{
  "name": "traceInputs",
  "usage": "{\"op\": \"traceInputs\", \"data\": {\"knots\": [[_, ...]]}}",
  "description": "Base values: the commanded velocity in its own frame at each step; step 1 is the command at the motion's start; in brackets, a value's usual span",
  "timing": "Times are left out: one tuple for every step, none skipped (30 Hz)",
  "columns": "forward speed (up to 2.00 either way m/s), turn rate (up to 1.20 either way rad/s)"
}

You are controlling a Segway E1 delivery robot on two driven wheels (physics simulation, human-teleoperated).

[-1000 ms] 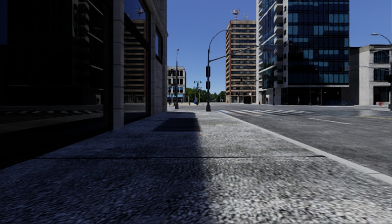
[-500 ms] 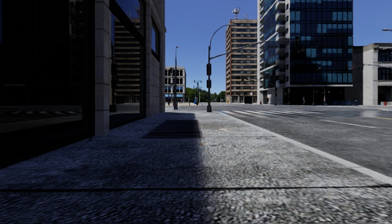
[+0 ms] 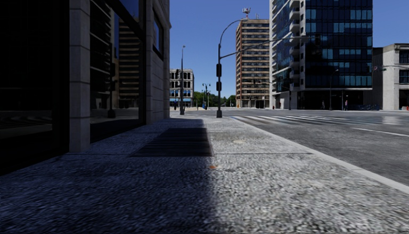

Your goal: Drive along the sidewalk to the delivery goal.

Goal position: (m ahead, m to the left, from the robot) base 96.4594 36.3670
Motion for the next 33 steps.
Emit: {"op": "traceInputs", "data": {"knots": [[1.98, 0.00], [1.98, 0.00], [1.98, 0.00], [1.98, 0.00], [1.98, 0.00], [1.98, 0.00], [1.98, 0.00], [1.98, 0.00], [1.98, 0.00], [1.98, 0.00], [1.99, 0.00], [2.00, 0.00], [2.00, 0.00], [2.00, 0.00], [2.00, 0.00], [2.00, 0.00], [2.00, 0.00], [2.00, 0.00], [2.00, 0.00], [2.00, 0.00], [2.00, 0.00], [2.00, 0.00], [2.00, 0.00], [2.00, 0.00], [2.00, 0.00], [2.00, 0.00], [2.00, 0.00], [2.00, 0.00], [2.00, 0.00], [2.00, 0.00], [2.00, 0.00], [2.00, 0.00], [2.00, 0.00]]}}
